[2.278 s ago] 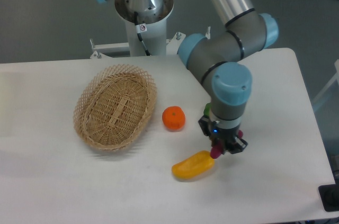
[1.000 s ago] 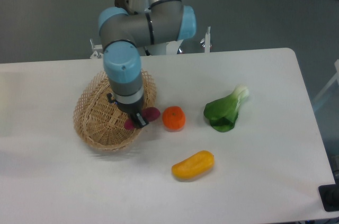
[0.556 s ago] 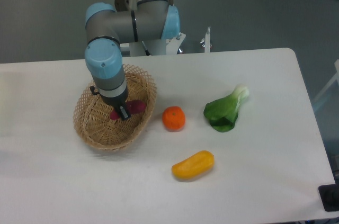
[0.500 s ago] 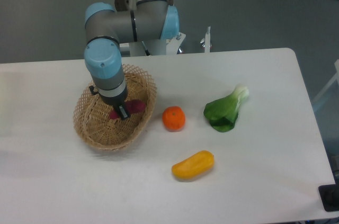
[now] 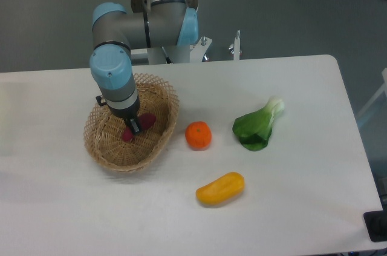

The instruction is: Place the sweet potato in the basket

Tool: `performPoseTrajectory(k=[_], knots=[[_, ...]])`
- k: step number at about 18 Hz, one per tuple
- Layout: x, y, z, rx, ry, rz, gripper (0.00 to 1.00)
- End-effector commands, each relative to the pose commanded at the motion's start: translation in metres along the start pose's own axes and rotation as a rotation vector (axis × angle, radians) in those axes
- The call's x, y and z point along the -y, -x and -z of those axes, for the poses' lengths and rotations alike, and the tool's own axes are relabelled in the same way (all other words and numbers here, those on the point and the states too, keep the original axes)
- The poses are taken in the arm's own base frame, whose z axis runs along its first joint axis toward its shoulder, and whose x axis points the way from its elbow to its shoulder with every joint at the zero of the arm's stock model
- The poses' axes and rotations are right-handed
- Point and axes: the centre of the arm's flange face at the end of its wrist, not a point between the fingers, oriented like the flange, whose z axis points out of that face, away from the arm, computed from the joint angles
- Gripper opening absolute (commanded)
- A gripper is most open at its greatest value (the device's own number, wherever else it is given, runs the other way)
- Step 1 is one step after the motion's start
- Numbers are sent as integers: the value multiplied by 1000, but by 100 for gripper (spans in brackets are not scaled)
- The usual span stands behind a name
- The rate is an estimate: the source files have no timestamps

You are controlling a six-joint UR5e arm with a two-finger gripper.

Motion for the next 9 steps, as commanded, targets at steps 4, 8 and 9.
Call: performPoseTrajectory(k=[4,8,9], knots=[[3,12,15,63,-20,8,100],[-6,27,24,118,-26,27,100],[-11,32,27,125,-28,38,100]])
